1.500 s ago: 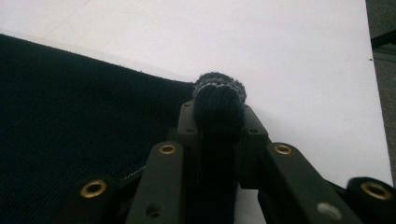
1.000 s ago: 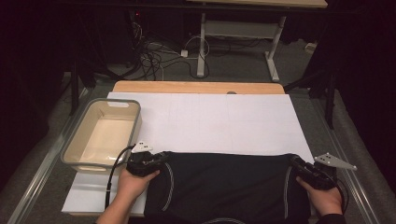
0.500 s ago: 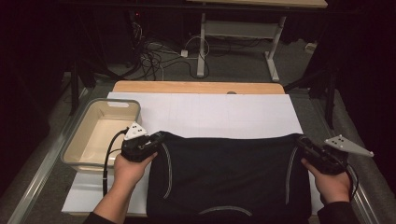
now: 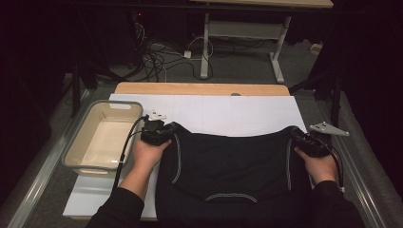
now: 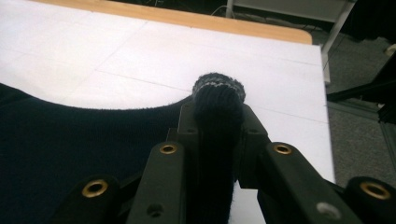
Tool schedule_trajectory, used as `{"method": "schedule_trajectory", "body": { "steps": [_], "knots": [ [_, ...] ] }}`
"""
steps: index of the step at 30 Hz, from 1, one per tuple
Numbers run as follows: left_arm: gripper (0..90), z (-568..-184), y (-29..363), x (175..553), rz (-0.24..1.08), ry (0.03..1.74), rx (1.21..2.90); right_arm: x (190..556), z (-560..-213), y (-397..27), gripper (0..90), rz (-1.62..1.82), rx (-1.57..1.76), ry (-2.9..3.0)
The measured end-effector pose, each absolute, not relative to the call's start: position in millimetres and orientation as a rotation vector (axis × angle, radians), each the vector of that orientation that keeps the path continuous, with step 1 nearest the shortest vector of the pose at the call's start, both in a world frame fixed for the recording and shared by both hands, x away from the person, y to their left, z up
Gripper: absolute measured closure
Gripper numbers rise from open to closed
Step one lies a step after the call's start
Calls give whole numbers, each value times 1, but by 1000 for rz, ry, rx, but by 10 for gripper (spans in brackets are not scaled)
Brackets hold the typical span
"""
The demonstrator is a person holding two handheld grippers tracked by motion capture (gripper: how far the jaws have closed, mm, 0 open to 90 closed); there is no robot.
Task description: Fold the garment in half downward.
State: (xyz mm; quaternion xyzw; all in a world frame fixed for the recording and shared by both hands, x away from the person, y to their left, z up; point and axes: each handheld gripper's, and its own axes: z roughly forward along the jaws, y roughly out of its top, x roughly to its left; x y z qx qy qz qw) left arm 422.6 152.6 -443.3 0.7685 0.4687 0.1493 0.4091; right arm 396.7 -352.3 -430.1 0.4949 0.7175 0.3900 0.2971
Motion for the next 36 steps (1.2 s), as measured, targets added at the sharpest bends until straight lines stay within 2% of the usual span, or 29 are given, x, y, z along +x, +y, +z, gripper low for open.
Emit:
{"method": "schedule_trajectory", "body": {
  "steps": [5,12,14,16,18,20,27,36],
  "knots": [
    [739,-433,157,437,396,1198,1919,412,-424,-353,773,1051,1301,1894],
    [736,-405,160,454,471,1185,1874,425,-387,-354,771,1110,1264,1813],
    [695,-414,157,459,435,1206,1898,430,-391,-353,743,1095,1285,1839],
    [603,-426,152,460,395,1213,1928,436,-406,-353,655,1066,1327,1890],
    [570,-434,147,457,378,1201,1951,435,-417,-352,619,1039,1329,1920],
    [533,-437,146,450,366,1185,1937,431,-423,-353,588,1030,1330,1939],
    [499,-433,153,419,359,1123,1916,402,-419,-361,478,1043,1311,1944],
    [436,-444,166,389,315,1121,1911,363,-432,-360,423,1059,1307,1975]
  ]
}}
